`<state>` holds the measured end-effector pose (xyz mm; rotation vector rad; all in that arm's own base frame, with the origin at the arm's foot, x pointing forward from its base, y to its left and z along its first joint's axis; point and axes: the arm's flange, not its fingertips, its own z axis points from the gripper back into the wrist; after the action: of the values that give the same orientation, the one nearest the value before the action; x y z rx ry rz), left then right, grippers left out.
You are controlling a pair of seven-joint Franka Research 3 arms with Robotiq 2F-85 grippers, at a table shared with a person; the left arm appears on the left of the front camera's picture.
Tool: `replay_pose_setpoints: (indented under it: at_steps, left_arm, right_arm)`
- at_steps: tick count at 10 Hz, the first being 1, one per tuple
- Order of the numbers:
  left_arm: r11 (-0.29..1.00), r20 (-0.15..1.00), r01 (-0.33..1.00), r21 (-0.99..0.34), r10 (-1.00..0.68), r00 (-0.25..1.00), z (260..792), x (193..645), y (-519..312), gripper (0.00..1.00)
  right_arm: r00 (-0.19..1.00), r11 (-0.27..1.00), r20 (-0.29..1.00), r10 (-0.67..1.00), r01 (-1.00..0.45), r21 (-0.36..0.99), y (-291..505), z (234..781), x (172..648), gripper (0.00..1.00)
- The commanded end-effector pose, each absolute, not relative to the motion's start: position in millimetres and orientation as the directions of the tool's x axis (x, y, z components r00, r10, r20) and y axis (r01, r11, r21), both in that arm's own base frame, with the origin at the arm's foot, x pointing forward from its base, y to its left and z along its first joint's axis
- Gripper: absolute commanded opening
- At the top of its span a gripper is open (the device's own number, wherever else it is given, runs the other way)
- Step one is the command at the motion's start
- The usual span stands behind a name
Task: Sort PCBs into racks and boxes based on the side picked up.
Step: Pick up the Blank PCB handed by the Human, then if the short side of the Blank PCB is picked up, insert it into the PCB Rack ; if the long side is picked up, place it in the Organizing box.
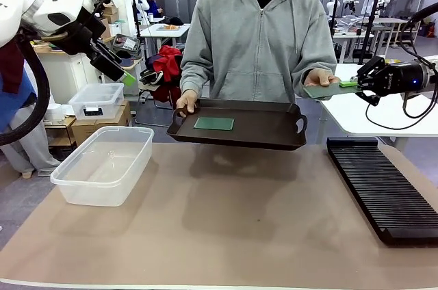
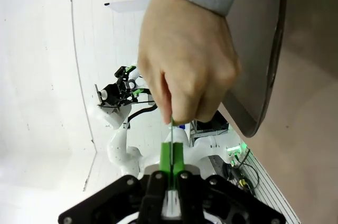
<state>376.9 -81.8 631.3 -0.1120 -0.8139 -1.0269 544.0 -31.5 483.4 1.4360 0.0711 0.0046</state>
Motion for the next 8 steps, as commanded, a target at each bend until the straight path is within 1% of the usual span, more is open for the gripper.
replay_pose_setpoints:
  at_steps: [1, 2, 8]
  left_arm:
    - [0.536, 0.645, 0.798, 0.275, -0.718, 0.26, 630.1, 376.4, -81.6, 1.0]
    - [0.536, 0.645, 0.798, 0.275, -0.718, 0.26, 630.1, 376.4, -81.6, 1.0]
    - [0.536, 0.645, 0.798, 0.275, -0.718, 0.26, 630.1, 376.4, -81.6, 1.0]
  right_arm:
    - [0.998, 0.083, -0.039, 0.055, 0.034, 0.996, -30.5, 492.4, 545.2, 0.0]
    - [0.998, 0.135, -0.046, 0.046, 0.04, 0.99, -31.5, 483.4, 544.0, 0.0]
    - [0.998, 0.135, -0.046, 0.046, 0.04, 0.99, -31.5, 483.4, 544.0, 0.0]
